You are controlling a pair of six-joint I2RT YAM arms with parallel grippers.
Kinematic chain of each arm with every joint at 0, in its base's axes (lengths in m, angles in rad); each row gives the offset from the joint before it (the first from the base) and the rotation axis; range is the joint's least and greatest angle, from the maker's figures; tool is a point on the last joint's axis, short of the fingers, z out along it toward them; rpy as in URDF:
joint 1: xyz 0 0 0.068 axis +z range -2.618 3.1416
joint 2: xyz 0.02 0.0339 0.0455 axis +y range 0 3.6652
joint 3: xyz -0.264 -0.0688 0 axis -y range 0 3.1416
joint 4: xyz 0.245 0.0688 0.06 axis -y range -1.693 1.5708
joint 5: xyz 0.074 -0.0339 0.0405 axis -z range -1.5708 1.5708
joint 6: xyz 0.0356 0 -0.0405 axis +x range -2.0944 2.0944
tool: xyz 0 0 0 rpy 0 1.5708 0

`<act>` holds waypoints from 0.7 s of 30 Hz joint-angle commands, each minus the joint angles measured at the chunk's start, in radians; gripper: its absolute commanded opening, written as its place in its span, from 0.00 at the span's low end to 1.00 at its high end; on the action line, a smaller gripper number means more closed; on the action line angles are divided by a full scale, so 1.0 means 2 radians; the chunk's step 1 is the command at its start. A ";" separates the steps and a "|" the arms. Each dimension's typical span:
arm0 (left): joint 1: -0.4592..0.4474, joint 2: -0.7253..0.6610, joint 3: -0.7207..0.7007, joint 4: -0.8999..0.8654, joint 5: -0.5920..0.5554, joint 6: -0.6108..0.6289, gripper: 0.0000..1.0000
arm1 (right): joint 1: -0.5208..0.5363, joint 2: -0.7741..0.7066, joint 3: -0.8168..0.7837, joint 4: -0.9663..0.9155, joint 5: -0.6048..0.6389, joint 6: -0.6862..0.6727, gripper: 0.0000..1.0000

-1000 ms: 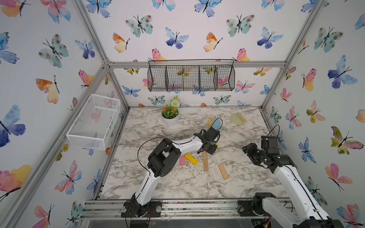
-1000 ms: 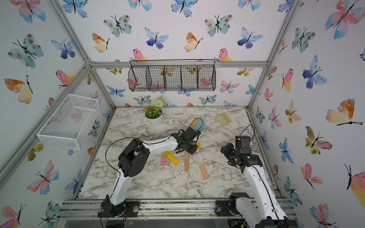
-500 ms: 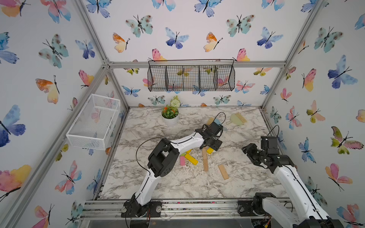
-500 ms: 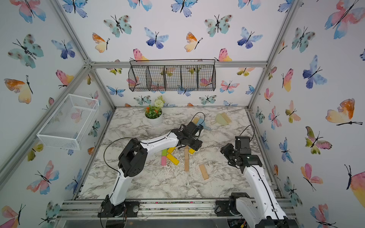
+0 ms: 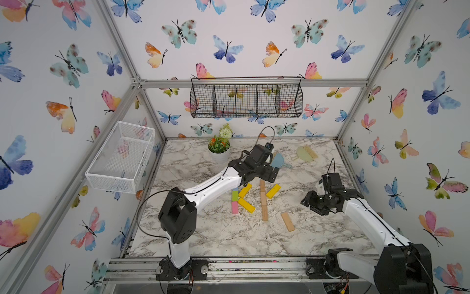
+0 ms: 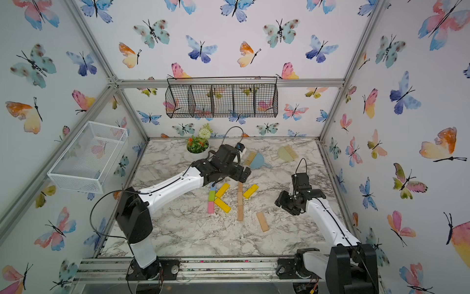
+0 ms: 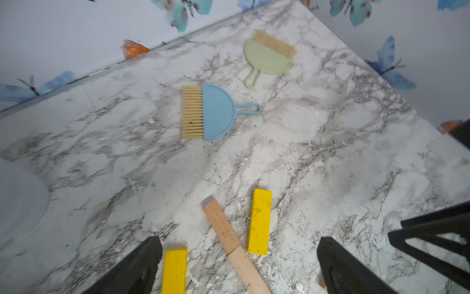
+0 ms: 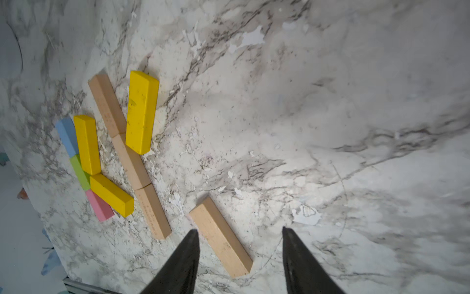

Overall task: Assemble the letter k with building blocks
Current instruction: Assemble the building block at the center of the board, then pick up the building block from the center of the board.

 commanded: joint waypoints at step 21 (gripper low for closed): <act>0.207 -0.150 -0.176 0.020 0.093 -0.068 0.98 | 0.242 0.148 0.031 -0.025 0.130 -0.026 0.50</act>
